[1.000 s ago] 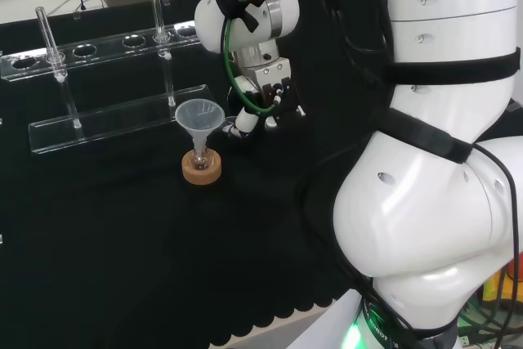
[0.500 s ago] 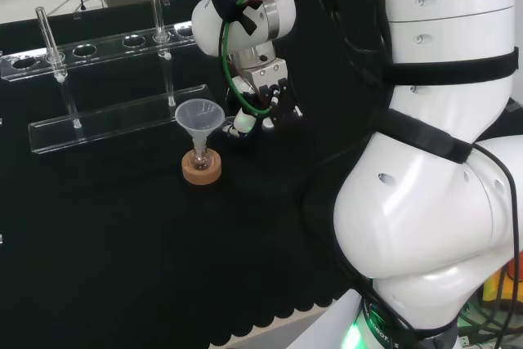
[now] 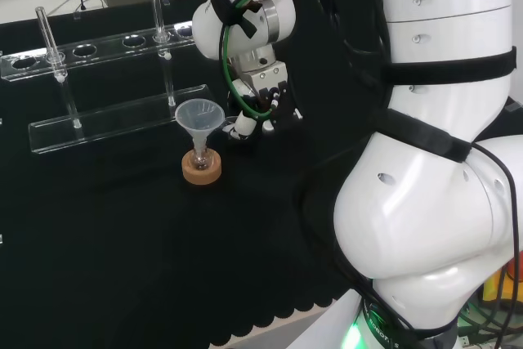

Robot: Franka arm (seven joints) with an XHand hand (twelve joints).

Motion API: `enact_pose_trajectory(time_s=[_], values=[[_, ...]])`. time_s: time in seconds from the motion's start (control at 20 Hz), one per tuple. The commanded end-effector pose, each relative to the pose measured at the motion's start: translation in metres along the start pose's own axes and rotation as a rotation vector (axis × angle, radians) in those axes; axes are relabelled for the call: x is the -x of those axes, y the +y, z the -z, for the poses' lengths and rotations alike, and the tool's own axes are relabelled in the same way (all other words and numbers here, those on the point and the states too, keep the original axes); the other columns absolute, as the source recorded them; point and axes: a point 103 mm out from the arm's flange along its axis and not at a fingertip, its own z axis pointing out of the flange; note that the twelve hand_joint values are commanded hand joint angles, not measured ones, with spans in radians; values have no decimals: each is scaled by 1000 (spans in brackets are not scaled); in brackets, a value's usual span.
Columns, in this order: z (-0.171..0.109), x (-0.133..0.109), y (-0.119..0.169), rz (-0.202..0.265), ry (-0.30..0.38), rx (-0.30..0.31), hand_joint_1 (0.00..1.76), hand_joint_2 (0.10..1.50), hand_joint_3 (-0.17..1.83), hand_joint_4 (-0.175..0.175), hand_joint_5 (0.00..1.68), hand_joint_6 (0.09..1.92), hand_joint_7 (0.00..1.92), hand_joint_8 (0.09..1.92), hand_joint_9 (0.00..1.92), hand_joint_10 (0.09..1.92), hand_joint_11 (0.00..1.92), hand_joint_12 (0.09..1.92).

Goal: Pick up the weighing funnel.

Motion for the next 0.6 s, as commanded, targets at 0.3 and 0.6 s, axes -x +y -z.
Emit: enact_pose_trajectory(time_s=[0.3, 0.6], values=[[1, -5, 3, 12, 5, 1, 896, 570, 670, -55, 541, 649, 477, 713, 714, 554, 492, 1278], [4, -8, 2, 25, 5, 11, 896, 571, 674, -55, 550, 663, 477, 714, 715, 554, 492, 1278]])
